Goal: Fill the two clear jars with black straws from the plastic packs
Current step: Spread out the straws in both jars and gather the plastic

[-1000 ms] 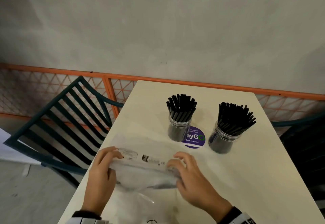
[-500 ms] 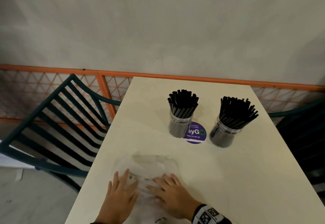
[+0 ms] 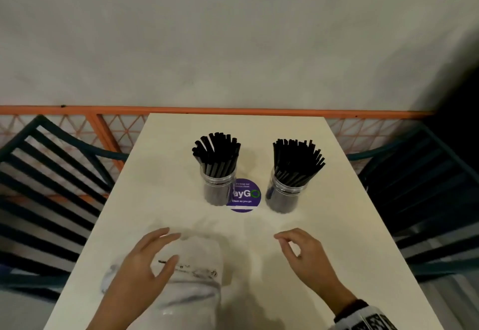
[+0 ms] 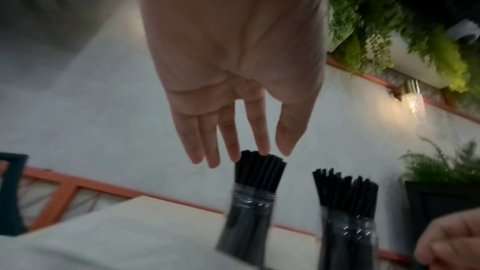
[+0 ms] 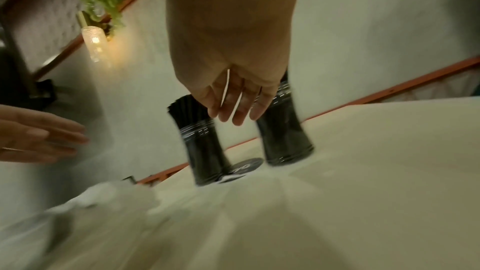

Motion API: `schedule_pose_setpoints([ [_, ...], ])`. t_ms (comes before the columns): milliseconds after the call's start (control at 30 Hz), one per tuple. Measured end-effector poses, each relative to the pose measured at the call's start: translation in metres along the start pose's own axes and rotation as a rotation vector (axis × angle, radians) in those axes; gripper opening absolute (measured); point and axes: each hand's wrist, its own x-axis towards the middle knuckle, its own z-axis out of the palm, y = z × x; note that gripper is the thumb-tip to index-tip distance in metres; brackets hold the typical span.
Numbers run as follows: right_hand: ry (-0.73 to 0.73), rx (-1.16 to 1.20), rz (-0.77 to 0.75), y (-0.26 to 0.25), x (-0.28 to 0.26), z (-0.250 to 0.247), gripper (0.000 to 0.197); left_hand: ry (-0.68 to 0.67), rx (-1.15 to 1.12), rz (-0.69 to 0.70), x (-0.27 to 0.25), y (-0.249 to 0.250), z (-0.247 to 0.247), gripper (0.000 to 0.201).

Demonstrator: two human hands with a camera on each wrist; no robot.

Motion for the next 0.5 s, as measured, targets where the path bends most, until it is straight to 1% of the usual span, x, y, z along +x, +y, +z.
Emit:
schedule_pose_setpoints([
  [33, 0.047, -0.006, 0.03, 0.012, 0.003, -0.013, 0.015, 0.02, -0.06, 0.016, 0.01, 0.015, 0.006, 0.045],
  [67, 0.077, -0.004, 0.061, 0.022, 0.007, -0.025, 0.018, 0.041, -0.121, 0.031, 0.02, 0.03, 0.014, 0.035],
  [133, 0.121, 0.025, 0.134, 0.039, 0.019, -0.046, 0.022, 0.056, -0.253, 0.003, 0.044, 0.059, 0.038, 0.036],
  [167, 0.121, 0.05, 0.175, 0.045, 0.026, -0.054, 0.023, 0.054, -0.309, -0.025, 0.057, 0.07, 0.051, 0.04],
  [200, 0.1, 0.083, 0.212, 0.051, 0.034, -0.062, 0.03, 0.03, -0.351, -0.05, 0.071, 0.079, 0.064, 0.045],
  [233, 0.068, 0.11, 0.234, 0.057, 0.043, -0.069, 0.045, 0.005, -0.378, -0.064, 0.084, 0.089, 0.076, 0.055],
  [300, -0.016, 0.163, 0.272, 0.063, 0.062, -0.08, 0.08, -0.059, -0.42, -0.092, 0.11, 0.102, 0.095, 0.086],
  [333, -0.058, 0.171, 0.277, 0.068, 0.074, -0.085, 0.095, -0.094, -0.436, -0.123, 0.123, 0.11, 0.106, 0.098],
  [400, -0.123, 0.179, 0.256, 0.073, 0.099, -0.087, 0.116, -0.157, -0.447, -0.165, 0.147, 0.123, 0.119, 0.112],
  [433, -0.135, 0.178, 0.22, 0.072, 0.11, -0.086, 0.122, -0.179, -0.444, -0.164, 0.158, 0.127, 0.125, 0.117],
  [467, -0.14, 0.184, 0.174, 0.07, 0.121, -0.086, 0.124, -0.203, -0.441, -0.165, 0.168, 0.13, 0.129, 0.121],
  [500, -0.148, 0.219, 0.123, 0.069, 0.131, -0.085, 0.12, -0.221, -0.437, -0.161, 0.178, 0.132, 0.133, 0.125],
])
